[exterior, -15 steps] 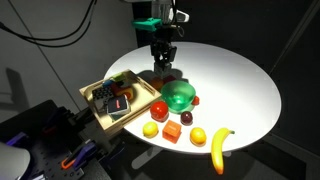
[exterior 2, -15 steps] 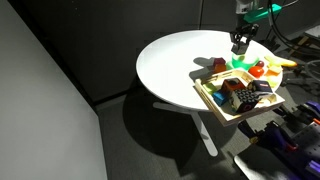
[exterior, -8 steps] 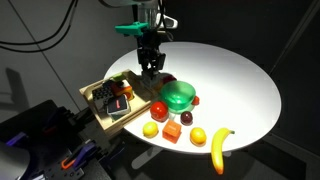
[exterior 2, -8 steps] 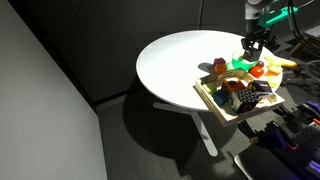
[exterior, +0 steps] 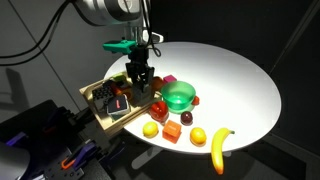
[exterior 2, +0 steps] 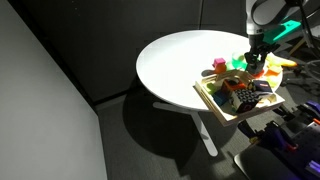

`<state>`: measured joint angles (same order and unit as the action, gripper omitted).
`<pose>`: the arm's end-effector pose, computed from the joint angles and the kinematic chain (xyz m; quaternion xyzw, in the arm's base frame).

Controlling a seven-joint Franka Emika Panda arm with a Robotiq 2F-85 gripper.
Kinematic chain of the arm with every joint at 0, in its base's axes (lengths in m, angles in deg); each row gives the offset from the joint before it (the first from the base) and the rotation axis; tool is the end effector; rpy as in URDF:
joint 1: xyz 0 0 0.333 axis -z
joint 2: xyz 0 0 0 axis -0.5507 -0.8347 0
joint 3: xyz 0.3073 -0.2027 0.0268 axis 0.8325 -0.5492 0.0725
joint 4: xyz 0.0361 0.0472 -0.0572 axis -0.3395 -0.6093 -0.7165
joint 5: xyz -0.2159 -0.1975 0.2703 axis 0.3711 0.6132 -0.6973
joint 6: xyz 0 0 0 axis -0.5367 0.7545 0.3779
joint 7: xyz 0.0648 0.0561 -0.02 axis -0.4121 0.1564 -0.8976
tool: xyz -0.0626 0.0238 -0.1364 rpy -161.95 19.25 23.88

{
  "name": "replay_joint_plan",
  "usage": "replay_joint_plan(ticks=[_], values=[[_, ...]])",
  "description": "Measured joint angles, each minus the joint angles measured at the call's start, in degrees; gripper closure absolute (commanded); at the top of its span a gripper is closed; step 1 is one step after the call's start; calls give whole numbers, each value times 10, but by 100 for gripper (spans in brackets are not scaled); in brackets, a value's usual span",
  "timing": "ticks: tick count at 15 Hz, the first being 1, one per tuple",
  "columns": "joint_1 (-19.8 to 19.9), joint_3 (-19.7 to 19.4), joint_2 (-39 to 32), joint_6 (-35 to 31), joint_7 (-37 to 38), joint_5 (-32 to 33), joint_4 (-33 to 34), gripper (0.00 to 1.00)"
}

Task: Move the gray block from the table to the tray

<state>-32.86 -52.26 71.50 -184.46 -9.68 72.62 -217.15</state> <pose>0.4943 -0.0781 0.2248 0.9833 -0.0240 -0.1448 0.1080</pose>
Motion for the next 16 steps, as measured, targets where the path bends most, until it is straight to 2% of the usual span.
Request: replay_joint_plan(ticks=[4, 9, 16], values=[[-10, 2, 2, -60, 1, 25, -36, 0], [-14, 3, 39, -87, 1, 38, -67, 0], [-14, 22, 154, -66, 0, 28, -113, 0]])
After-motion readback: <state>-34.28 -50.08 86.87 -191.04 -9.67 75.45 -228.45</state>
